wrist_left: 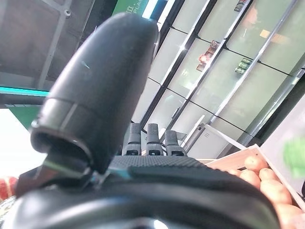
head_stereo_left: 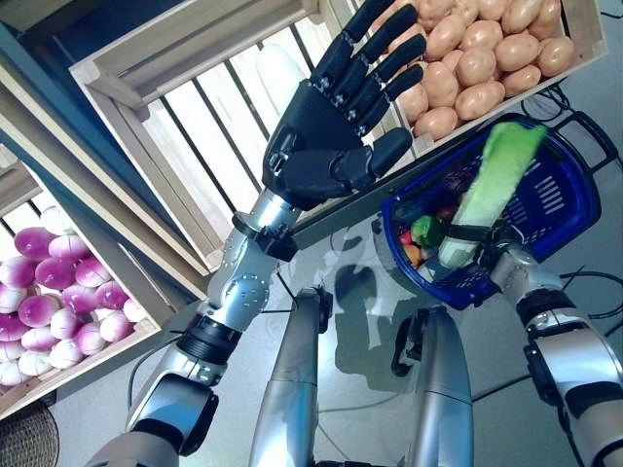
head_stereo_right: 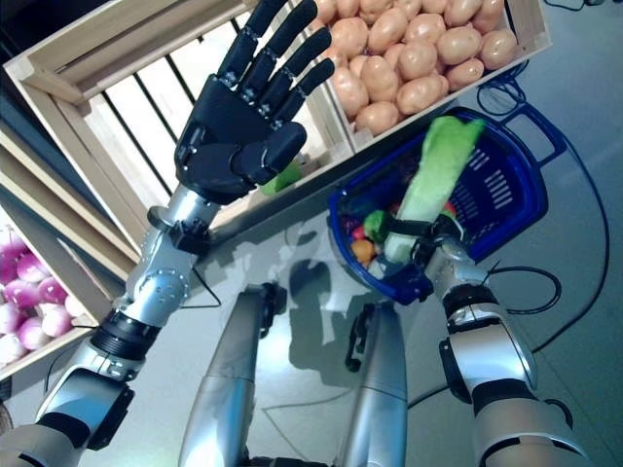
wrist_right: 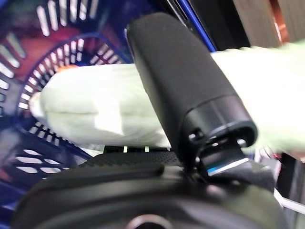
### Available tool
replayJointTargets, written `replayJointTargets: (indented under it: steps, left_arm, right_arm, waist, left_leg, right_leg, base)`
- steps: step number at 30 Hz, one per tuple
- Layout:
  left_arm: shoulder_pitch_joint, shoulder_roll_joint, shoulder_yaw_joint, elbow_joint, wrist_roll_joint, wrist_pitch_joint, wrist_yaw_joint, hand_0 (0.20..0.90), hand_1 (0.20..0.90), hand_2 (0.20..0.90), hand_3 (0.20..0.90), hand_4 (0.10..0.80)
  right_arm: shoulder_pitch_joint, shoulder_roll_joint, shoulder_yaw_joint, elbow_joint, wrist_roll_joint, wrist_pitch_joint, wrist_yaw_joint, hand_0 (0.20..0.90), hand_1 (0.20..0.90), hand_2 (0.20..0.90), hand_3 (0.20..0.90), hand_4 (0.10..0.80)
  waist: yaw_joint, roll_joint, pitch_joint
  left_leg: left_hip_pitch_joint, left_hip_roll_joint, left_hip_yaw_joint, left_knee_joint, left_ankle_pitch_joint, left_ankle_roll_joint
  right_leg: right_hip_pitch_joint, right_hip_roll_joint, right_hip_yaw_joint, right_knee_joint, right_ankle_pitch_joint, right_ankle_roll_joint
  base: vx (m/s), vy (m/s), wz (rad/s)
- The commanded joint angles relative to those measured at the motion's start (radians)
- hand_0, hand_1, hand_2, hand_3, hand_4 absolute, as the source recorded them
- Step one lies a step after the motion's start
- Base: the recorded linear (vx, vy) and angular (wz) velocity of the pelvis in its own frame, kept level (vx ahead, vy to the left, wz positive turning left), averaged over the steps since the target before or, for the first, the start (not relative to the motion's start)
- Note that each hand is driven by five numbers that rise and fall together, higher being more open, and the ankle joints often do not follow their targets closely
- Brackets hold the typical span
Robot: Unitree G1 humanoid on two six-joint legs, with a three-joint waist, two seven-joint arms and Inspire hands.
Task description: Put vegetables into the basket
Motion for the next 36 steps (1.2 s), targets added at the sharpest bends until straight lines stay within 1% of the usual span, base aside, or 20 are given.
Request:
replayJointTargets:
  steps: [1, 3, 4, 10, 15, 17, 18, 21, 22, 23, 24, 25, 28, 29, 30, 31, 33, 34, 35, 36]
  left_arm:
    - [-0.111, -0.069, 0.046, -0.134, -0.032, -0.096, -0.025, 0.9, 0.9, 0.9, 0.9, 0.8]
    - [-0.109, -0.075, 0.039, -0.127, -0.031, -0.106, -0.035, 0.9, 0.9, 0.9, 0.9, 0.8]
    - [-0.109, -0.074, 0.038, -0.126, -0.036, -0.108, -0.033, 0.9, 0.9, 0.9, 0.9, 0.8]
    - [-0.099, -0.079, 0.02, -0.119, -0.021, -0.125, -0.046, 0.9, 0.9, 0.9, 0.9, 0.8]
    - [-0.103, -0.07, 0.024, -0.114, -0.026, -0.129, -0.051, 0.9, 0.9, 0.9, 0.9, 0.8]
    - [-0.103, -0.068, 0.026, -0.113, 0.004, -0.126, -0.038, 0.9, 0.9, 0.9, 0.9, 0.8]
    - [-0.103, -0.06, 0.027, -0.113, 0.022, -0.129, -0.029, 0.9, 0.9, 0.9, 0.9, 0.8]
    - [-0.097, -0.032, 0.04, -0.11, 0.119, -0.133, 0.022, 0.9, 0.9, 0.9, 0.9, 0.8]
    - [-0.093, -0.011, 0.04, -0.11, 0.15, -0.137, 0.035, 0.9, 0.9, 0.9, 0.9, 0.8]
    - [-0.081, 0.014, 0.049, -0.117, 0.18, -0.134, 0.053, 0.9, 0.9, 0.9, 0.9, 0.8]
    - [-0.068, 0.045, 0.067, -0.117, 0.232, -0.129, 0.074, 0.9, 0.9, 0.9, 0.9, 0.8]
    - [-0.057, 0.064, 0.076, -0.119, 0.279, -0.137, 0.094, 0.9, 0.9, 0.9, 0.9, 0.8]
    - [-0.007, 0.117, 0.107, -0.128, 0.281, -0.127, 0.104, 0.9, 0.9, 0.9, 0.9, 0.8]
    - [0.019, 0.132, 0.122, -0.126, 0.368, -0.146, 0.138, 0.9, 0.9, 0.9, 0.9, 0.8]
    - [0.042, 0.167, 0.136, -0.129, 0.509, -0.16, 0.219, 0.9, 0.9, 0.9, 0.9, 0.8]
    - [0.056, 0.197, 0.138, -0.133, 0.589, -0.168, 0.273, 0.9, 0.9, 0.9, 0.9, 0.8]
    - [0.078, 0.237, 0.155, -0.139, 0.681, -0.168, 0.313, 0.9, 0.9, 0.9, 0.9, 0.8]
    - [0.101, 0.268, 0.172, -0.144, 0.752, -0.176, 0.34, 0.9, 0.9, 0.9, 0.9, 0.8]
    - [0.13, 0.31, 0.191, -0.146, 0.889, -0.169, 0.404, 0.9, 0.9, 0.9, 0.9, 0.8]
    - [0.137, 0.326, 0.195, -0.145, 0.949, -0.158, 0.427, 0.9, 0.9, 0.9, 0.9, 0.8]
  right_arm:
    - [-0.108, -0.054, 0.041, -0.048, -0.314, -0.059, -0.175, 0.9, 0.9, 0.9, 0.9, 0.8]
    - [-0.132, -0.075, 0.1, -0.044, -0.353, -0.005, -0.215, 0.9, 0.9, 0.9, 0.9, 0.8]
    - [-0.143, -0.082, 0.114, -0.042, -0.323, 0.025, -0.243, 0.9, 0.9, 0.9, 0.9, 0.8]
    - [-0.151, -0.07, 0.112, -0.003, -0.328, 0.018, -0.302, 0.9, 0.9, 0.9, 0.9, 0.8]
    - [-0.161, -0.073, 0.118, 0.008, -0.322, 0.012, -0.296, 0.9, 0.9, 0.9, 0.9, 0.8]
    - [-0.158, -0.076, 0.114, 0.009, -0.317, -0.002, -0.295, 0.9, 0.9, 0.9, 0.9, 0.8]
    - [-0.156, -0.081, 0.11, 0.005, -0.27, -0.016, -0.277, 0.9, 0.9, 0.9, 0.9, 0.8]
    - [-0.132, -0.082, 0.078, -0.027, -0.13, -0.065, -0.209, 0.9, 0.9, 0.9, 0.9, 0.8]
    - [-0.116, -0.082, 0.066, -0.055, -0.061, -0.079, -0.183, 0.9, 0.9, 0.9, 0.9, 0.8]
    - [-0.083, -0.079, 0.041, -0.099, -0.008, -0.093, -0.151, 0.9, 0.9, 0.9, 0.9, 0.8]
    - [-0.04, -0.08, 0.013, -0.152, 0.092, -0.13, -0.115, 0.9, 0.9, 0.9, 0.9, 0.8]
    - [-0.008, -0.071, -0.004, -0.187, 0.134, -0.148, -0.087, 0.9, 0.9, 0.9, 0.9, 0.8]
    - [0.112, -0.052, -0.055, -0.319, 0.231, -0.174, -0.012, 0.9, 0.9, 0.9, 0.9, 0.8]
    - [0.165, -0.038, -0.072, -0.37, 0.243, -0.186, 0.018, 0.9, 0.9, 0.9, 0.9, 0.8]
    - [0.228, -0.027, -0.084, -0.438, 0.273, -0.189, 0.047, 0.9, 0.9, 0.9, 0.9, 0.8]
    - [0.274, -0.018, -0.093, -0.482, 0.288, -0.199, 0.063, 0.9, 0.9, 0.9, 0.9, 0.8]
    - [0.323, -0.017, -0.112, -0.534, 0.316, -0.193, 0.09, 0.9, 0.9, 0.9, 0.9, 0.8]
    - [0.378, -0.009, -0.129, -0.582, 0.334, -0.198, 0.104, 0.9, 0.9, 0.9, 0.9, 0.8]
    - [0.436, 0.003, -0.147, -0.624, 0.357, -0.204, 0.134, 0.9, 0.9, 0.9, 0.9, 0.8]
    - [0.449, 0.004, -0.151, -0.632, 0.361, -0.204, 0.142, 0.9, 0.9, 0.9, 0.9, 0.8]
  waist:
    - [0.008, 0.042, -0.003]
    - [0.01, 0.041, -0.003]
    - [0.01, 0.041, -0.003]
    - [0.013, 0.043, -0.003]
    - [0.012, 0.045, -0.003]
    - [0.012, 0.045, -0.003]
    - [0.01, 0.045, -0.003]
    - [0.009, 0.043, -0.003]
    - [0.008, 0.042, -0.003]
    - [0.006, 0.04, -0.003]
    - [0.004, 0.037, -0.003]
    - [0.002, 0.035, -0.003]
    - [-0.006, 0.029, -0.003]
    - [-0.01, 0.028, -0.003]
    - [-0.015, 0.026, -0.003]
    - [-0.019, 0.025, -0.003]
    - [-0.019, 0.023, -0.003]
    - [-0.021, 0.02, -0.003]
    - [-0.021, 0.018, -0.003]
    - [-0.021, 0.018, -0.003]
  left_leg:
    - [0.082, -0.033, 0.073, 0.074, -0.172, 0.11]
    - [0.087, -0.027, 0.073, 0.066, -0.167, 0.111]
    - [0.092, -0.024, 0.074, 0.062, -0.168, 0.112]
    - [0.124, -0.022, 0.075, 0.019, -0.158, 0.109]
    - [0.135, -0.016, 0.08, -0.009, -0.142, 0.108]
    - [0.149, -0.013, 0.082, -0.026, -0.143, 0.109]
    - [0.14, -0.008, 0.086, -0.044, -0.114, 0.112]
    - [0.158, -0.009, 0.088, -0.075, -0.106, 0.108]
    - [0.164, -0.005, 0.088, -0.088, -0.099, 0.104]
    - [0.173, -0.003, 0.089, -0.105, -0.093, 0.101]
    - [0.189, 0.003, 0.094, -0.132, -0.084, 0.099]
    - [0.199, 0.004, 0.094, -0.148, -0.077, 0.096]
    - [0.238, 0.01, 0.103, -0.216, -0.049, 0.088]
    - [0.257, 0.013, 0.108, -0.252, -0.036, 0.085]
    - [0.276, 0.014, 0.111, -0.29, -0.016, 0.083]
    - [0.289, 0.014, 0.112, -0.313, -0.006, 0.082]
    - [0.306, 0.01, 0.112, -0.337, 0.006, 0.08]
    - [0.322, 0.01, 0.114, -0.354, 0.012, 0.081]
    - [0.341, 0.009, 0.114, -0.38, 0.025, 0.081]
    - [0.345, 0.008, 0.114, -0.386, 0.028, 0.081]
  right_leg:
    - [0.065, 0.047, -0.012, -0.069, 0.065, -0.064]
    - [0.07, 0.046, -0.015, -0.079, 0.069, -0.065]
    - [0.074, 0.047, -0.014, -0.086, 0.07, -0.065]
    - [0.102, 0.057, -0.022, -0.127, 0.082, -0.061]
    - [0.109, 0.06, -0.023, -0.151, 0.097, -0.061]
    - [0.123, 0.061, -0.024, -0.167, 0.097, -0.059]
    - [0.113, 0.06, -0.028, -0.183, 0.122, -0.065]
    - [0.125, 0.064, -0.029, -0.209, 0.131, -0.062]
    - [0.132, 0.065, -0.03, -0.221, 0.137, -0.061]
    - [0.139, 0.066, -0.032, -0.234, 0.143, -0.06]
    - [0.15, 0.065, -0.036, -0.251, 0.151, -0.057]
    - [0.16, 0.068, -0.038, -0.261, 0.155, -0.057]
    - [0.198, 0.073, -0.043, -0.31, 0.177, -0.054]
    - [0.217, 0.075, -0.044, -0.335, 0.186, -0.052]
    - [0.236, 0.077, -0.046, -0.363, 0.201, -0.051]
    - [0.25, 0.077, -0.049, -0.383, 0.208, -0.05]
    - [0.27, 0.077, -0.053, -0.403, 0.215, -0.05]
    - [0.288, 0.075, -0.057, -0.422, 0.22, -0.051]
    - [0.312, 0.074, -0.061, -0.446, 0.227, -0.05]
    - [0.318, 0.074, -0.062, -0.453, 0.229, -0.05]
  base:
    - [0.0, 0.0, 0.0]
    - [0.0, 0.0, 0.0]
    - [0.0, 0.0, 0.0]
    - [0.0, 0.0, 0.0]
    - [-0.006, 0.0, 0.0]
    - [-0.034, 0.0, 0.01]
    - [-0.079, 0.004, 0.0]
    - [-0.026, -0.002, -0.02]
    - [0.0, 0.0, 0.0]
    - [-0.009, -0.027, 0.04]
    - [0.002, -0.017, 0.03]
    - [0.0, 0.0, 0.0]
    - [0.01, 0.0, 0.0]
    - [0.033, -0.005, -0.03]
    - [0.019, -0.017, -0.06]
    - [0.013, -0.025, -0.04]
    - [0.009, -0.016, 0.0]
    - [0.034, -0.045, 0.01]
    - [0.037, -0.045, 0.02]
    - [0.039, -0.039, 0.06]
